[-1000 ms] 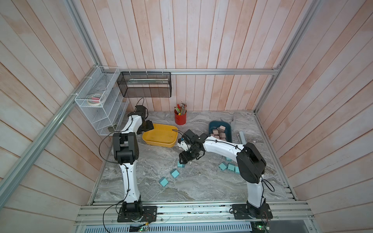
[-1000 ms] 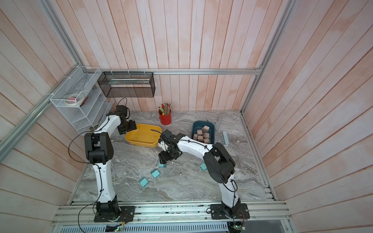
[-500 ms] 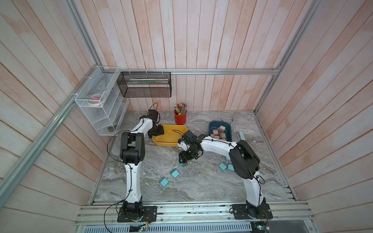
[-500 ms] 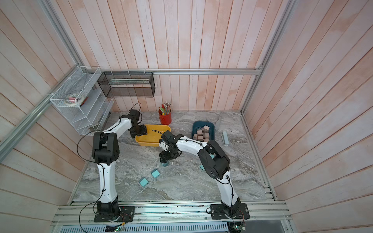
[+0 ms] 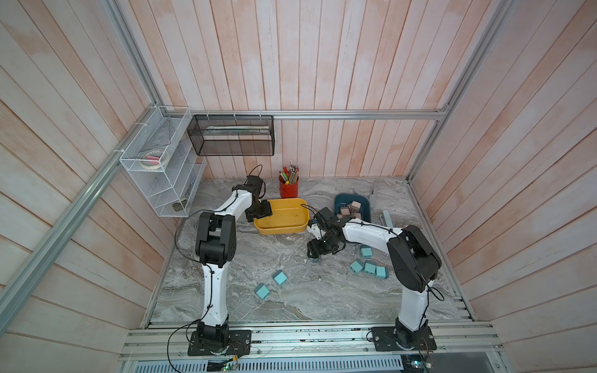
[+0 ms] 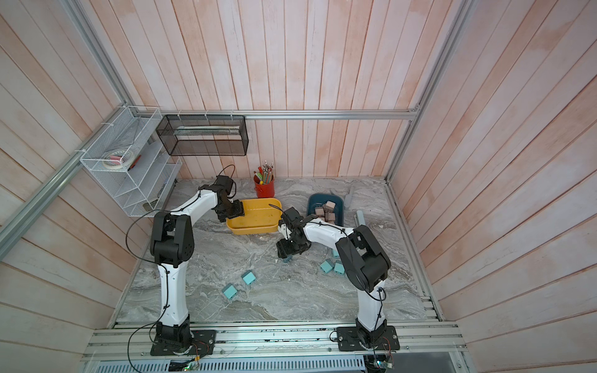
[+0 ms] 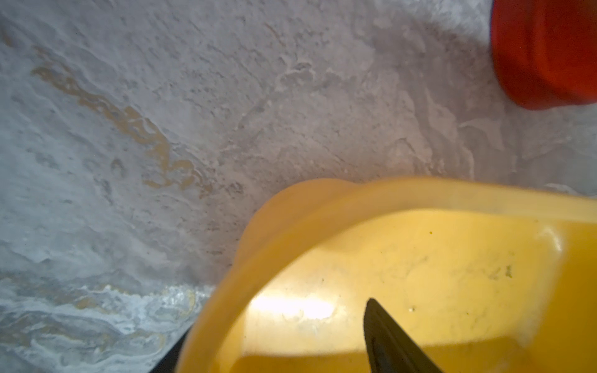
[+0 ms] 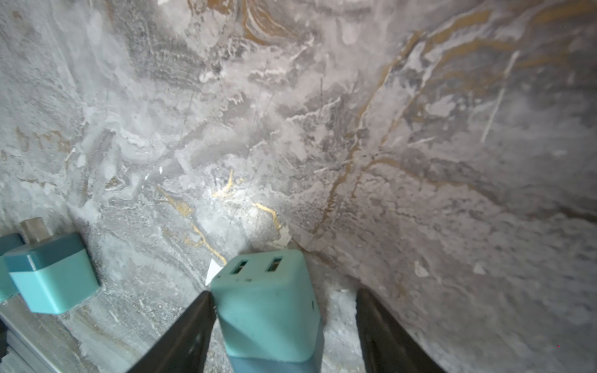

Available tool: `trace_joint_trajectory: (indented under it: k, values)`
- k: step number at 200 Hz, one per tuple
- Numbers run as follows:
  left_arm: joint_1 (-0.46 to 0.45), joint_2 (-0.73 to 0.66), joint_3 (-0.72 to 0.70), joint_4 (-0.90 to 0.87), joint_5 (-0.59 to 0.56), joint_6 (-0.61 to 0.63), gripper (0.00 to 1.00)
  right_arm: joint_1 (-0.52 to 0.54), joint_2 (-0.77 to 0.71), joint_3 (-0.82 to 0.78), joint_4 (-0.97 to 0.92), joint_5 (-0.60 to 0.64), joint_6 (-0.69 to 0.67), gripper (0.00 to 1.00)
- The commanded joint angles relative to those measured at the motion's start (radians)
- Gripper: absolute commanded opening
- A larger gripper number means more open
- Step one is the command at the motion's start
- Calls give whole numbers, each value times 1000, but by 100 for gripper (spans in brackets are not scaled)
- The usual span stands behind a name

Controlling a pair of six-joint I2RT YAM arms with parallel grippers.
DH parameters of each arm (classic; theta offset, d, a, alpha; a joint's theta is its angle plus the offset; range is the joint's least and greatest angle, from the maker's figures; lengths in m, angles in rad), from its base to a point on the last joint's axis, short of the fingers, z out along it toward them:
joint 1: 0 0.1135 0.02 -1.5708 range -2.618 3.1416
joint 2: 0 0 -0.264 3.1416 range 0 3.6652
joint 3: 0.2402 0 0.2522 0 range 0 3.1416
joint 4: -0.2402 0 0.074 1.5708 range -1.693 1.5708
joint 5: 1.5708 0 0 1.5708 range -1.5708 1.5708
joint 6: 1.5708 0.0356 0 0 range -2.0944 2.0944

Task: Place the plugs by color into the storage box
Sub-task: Move the storage box to the center of the board.

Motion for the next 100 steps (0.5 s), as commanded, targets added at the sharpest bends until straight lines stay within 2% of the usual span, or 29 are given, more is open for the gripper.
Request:
trace_joint_trajectory:
  k: [1, 39, 100]
  values:
    - [3, -34, -8, -2, 15, -15, 71, 7, -3, 19, -19, 23, -27, 72]
    - [4, -29, -8, -15, 6, -4, 70, 19, 53, 52, -24, 18, -81, 72]
    - [4, -22, -6, -27, -14, 10, 63, 60, 69, 21, -17, 31, -111, 71]
